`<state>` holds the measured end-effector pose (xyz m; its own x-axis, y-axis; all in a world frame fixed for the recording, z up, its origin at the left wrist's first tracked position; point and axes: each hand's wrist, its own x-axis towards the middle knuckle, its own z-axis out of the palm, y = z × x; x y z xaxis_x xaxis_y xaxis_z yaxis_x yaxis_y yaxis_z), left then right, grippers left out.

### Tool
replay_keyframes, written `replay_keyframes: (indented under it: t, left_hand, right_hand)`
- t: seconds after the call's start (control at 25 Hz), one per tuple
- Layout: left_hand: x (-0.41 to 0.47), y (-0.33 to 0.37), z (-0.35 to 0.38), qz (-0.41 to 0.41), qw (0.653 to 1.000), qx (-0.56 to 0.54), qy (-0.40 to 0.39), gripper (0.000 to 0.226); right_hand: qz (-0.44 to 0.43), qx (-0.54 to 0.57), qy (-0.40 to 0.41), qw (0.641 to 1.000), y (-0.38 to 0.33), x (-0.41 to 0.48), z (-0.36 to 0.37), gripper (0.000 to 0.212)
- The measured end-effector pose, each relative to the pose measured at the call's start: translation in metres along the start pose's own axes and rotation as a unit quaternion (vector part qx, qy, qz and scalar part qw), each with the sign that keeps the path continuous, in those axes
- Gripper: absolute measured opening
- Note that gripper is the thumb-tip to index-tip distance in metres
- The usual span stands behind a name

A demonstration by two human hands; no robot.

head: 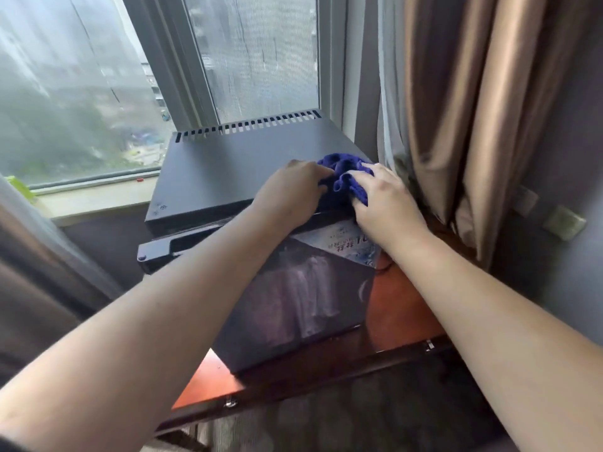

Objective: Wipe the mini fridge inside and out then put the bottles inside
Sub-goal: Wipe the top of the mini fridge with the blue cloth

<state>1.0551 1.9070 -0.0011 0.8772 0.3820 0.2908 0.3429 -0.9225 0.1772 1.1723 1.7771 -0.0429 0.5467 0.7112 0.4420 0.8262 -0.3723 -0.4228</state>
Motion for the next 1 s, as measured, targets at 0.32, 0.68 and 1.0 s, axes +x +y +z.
replay_keyframes:
  t: [0.32, 0.68, 1.0]
  left_hand:
    - [-0.05, -0.012, -0.004, -0.021, 0.996, -0.012, 0.089, 0.026]
    - [-0.16, -0.099, -0.034, -0.054, 0.99, 0.004, 0.131, 0.034]
    - [-0.216, -0.16, -0.059, -0.069, 0.983, -0.036, 0.165, 0.034]
  right_hand:
    - [0.005, 0.012, 0.041, 0.999, -0.032, -0.024, 0.019, 0.033]
    - [-0.066, 0.021, 0.055, 0.996, -0.156, -0.057, 0.075, 0.033]
    - [-0.046, 0.054, 0.042, 0.997, -0.24, -0.073, 0.123, 0.044]
